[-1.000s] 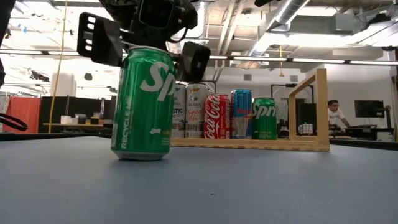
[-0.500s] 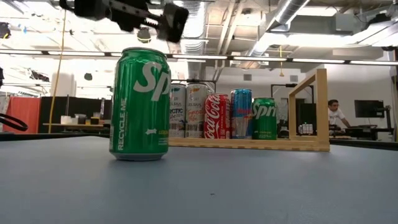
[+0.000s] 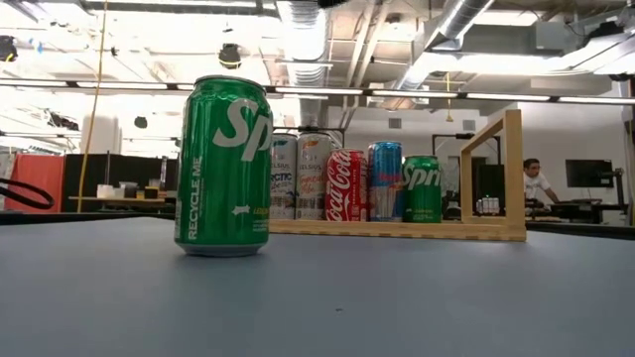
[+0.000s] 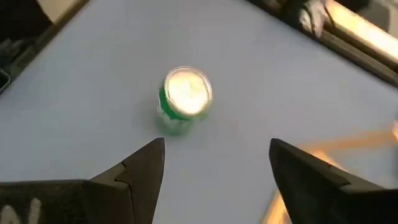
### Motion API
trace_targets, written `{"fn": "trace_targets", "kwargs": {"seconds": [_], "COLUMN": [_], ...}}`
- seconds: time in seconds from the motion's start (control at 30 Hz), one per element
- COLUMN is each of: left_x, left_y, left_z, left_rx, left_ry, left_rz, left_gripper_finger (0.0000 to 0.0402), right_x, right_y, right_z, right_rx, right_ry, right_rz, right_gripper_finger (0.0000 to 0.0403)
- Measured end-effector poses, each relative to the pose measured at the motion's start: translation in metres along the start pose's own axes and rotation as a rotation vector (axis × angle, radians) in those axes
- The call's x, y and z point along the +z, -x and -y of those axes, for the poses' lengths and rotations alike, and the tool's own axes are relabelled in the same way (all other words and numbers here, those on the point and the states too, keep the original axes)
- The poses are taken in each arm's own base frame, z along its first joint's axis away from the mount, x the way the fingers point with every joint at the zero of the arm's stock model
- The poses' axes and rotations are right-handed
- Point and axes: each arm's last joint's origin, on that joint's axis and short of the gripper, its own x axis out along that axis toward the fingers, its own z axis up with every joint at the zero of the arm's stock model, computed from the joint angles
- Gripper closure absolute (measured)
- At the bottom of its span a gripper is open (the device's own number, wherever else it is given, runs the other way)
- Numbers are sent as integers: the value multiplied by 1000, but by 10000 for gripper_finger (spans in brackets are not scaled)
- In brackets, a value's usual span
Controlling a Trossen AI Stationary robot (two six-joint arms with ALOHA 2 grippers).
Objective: Place canned beverage on shelf
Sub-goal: Put the green soda can on the shelf aligned with the other green soda can
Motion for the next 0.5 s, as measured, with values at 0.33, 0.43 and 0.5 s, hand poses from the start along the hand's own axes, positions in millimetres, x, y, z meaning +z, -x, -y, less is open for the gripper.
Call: {"fn": "trace_targets", "kwargs": {"seconds": [0.33,0.43,0.5], "left_x": [12,11,11], "left_y": [10,7,5], "left_z": [42,47,48], "left_rx": [124,129,130], "left_ry": [35,28,19], "left_rz": [61,49,43], "left_gripper_finger": [31,31,31], "right_x": [34,38,39], "right_y": [-58,-74,-83], "right_z": [-1,-3,-5], "right_rx": [57,86,109], "right_ry": [166,226,284], "right_rz": [-111,-166,-200], "right_gripper_finger": [121,121,121]}}
